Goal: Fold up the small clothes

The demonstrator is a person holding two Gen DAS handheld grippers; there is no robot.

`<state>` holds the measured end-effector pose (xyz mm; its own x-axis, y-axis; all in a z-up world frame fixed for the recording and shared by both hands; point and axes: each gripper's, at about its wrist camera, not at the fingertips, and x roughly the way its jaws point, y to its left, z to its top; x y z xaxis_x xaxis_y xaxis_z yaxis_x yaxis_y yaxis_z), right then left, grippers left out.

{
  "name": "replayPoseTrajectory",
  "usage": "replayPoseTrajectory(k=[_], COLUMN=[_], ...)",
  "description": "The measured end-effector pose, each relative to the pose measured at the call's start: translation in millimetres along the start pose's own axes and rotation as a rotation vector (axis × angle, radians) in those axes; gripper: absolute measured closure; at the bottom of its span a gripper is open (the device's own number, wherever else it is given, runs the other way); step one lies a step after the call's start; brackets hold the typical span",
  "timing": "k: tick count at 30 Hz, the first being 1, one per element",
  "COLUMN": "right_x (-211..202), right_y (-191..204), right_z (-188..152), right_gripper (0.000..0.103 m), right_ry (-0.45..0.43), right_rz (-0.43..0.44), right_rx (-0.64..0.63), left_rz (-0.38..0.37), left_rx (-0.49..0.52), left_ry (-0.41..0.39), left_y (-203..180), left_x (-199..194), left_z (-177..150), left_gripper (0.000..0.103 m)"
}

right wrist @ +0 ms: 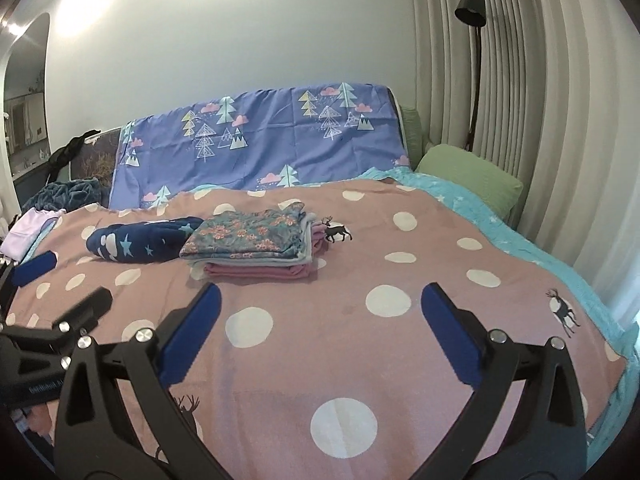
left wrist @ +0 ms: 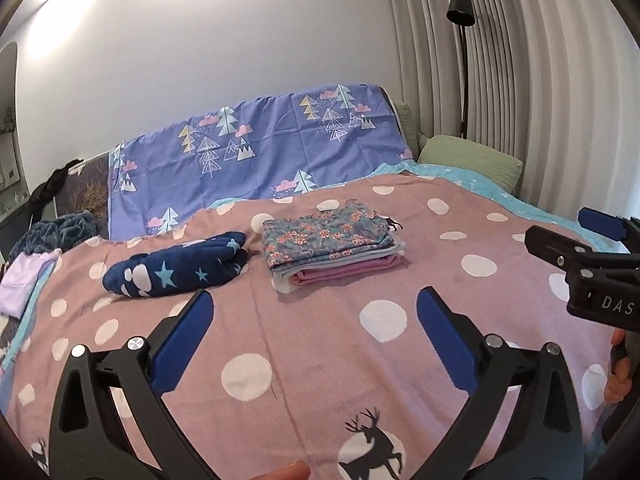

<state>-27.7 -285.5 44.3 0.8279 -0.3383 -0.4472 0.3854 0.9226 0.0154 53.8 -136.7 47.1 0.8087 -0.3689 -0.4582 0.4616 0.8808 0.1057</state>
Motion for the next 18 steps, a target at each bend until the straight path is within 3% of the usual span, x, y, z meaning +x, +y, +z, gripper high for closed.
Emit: replayPoseTrajectory(k=[5,18], right_x=[-22,-69], right_y=[0,13], right_z=[-4,-26], right_gripper=[0.002,0.002], right_ry=[0.019,0.019], right_rz=[0.068,0.052], right_rx=[0.012,0.086], left_rz=[-0.003,-0.005], left_rx=[-0.028,0.01], left_ry=[-0.001,-0.017], left_y=[1,7], left_x=[-17,-68], left_z=[-6,-9], left_gripper=[0.001,0.001])
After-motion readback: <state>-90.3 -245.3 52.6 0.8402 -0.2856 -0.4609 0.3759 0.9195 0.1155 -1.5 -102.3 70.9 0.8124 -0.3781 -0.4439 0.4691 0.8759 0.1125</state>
